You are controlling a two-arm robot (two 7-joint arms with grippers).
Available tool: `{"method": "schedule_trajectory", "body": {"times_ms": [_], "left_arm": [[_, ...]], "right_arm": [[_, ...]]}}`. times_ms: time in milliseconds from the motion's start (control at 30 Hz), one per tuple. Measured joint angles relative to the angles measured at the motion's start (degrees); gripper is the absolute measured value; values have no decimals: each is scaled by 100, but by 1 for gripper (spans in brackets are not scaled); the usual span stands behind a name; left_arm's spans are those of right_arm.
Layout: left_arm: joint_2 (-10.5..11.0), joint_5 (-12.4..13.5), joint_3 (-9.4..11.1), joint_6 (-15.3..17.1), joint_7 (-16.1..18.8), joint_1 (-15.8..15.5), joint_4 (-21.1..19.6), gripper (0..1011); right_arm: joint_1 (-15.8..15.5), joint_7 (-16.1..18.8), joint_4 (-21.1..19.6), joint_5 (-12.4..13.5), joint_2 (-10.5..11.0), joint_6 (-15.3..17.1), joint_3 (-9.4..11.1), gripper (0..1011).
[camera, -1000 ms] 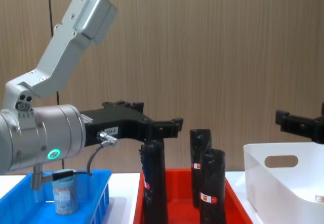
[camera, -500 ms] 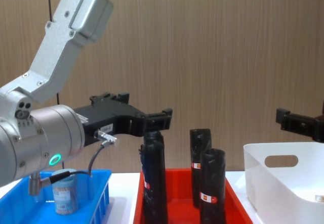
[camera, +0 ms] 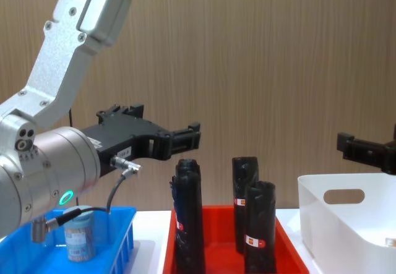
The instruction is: Pick the cotton swabs from the blue box and place them into the white box.
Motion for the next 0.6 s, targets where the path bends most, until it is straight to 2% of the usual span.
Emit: {"method": "schedule_trajectory", "body": {"times_ms": [600], "left_arm": [[-1,3,0,-5,19,3,-5,1004]], "right_arm": [[8,41,2,0,-3,26,5,1002]]}}
